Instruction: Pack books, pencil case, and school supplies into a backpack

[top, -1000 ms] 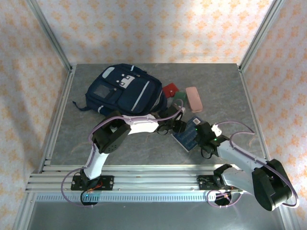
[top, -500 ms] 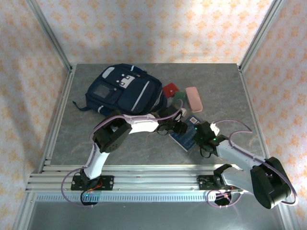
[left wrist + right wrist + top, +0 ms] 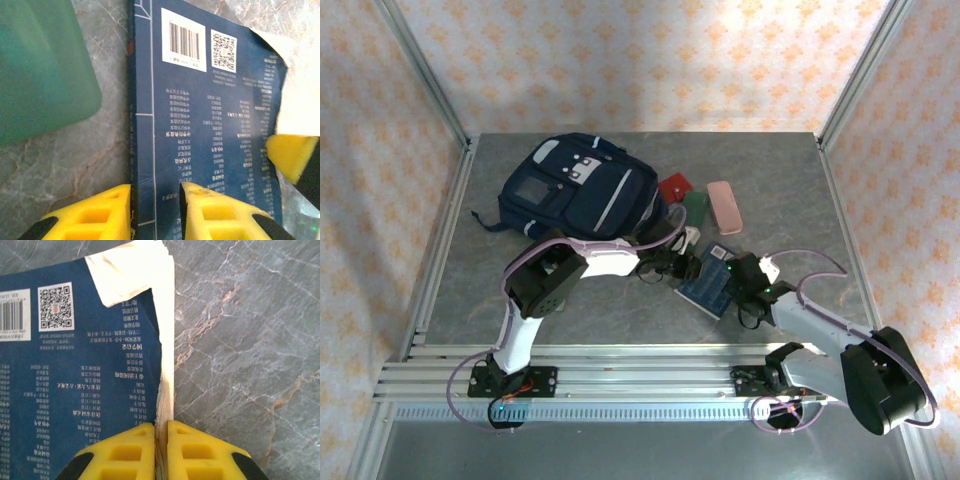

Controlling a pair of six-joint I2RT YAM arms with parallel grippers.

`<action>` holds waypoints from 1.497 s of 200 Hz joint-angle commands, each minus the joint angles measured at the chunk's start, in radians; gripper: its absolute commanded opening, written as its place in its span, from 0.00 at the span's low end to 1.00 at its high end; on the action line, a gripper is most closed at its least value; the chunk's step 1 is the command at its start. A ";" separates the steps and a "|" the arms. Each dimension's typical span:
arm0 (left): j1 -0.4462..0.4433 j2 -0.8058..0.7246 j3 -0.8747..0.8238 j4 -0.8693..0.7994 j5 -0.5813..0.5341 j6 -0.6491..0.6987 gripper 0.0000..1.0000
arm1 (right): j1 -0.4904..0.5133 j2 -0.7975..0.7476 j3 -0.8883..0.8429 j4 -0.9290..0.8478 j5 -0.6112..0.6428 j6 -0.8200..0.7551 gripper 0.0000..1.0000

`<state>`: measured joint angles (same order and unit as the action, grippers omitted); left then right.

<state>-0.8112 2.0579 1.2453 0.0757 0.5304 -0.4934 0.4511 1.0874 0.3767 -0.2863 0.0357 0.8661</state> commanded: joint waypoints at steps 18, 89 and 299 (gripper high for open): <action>-0.053 -0.080 -0.063 0.203 0.201 -0.087 0.23 | 0.008 0.048 -0.033 0.057 -0.065 0.001 0.11; -0.046 -0.060 -0.103 0.340 0.253 -0.200 0.35 | 0.008 0.048 -0.035 0.068 -0.065 0.001 0.11; 0.150 -0.438 -0.251 0.383 0.354 -0.225 0.00 | -0.023 -0.432 0.136 0.188 -0.283 -0.234 0.81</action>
<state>-0.6785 1.6932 1.0203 0.3508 0.7860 -0.7078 0.4347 0.6640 0.4671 -0.1799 -0.1177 0.7151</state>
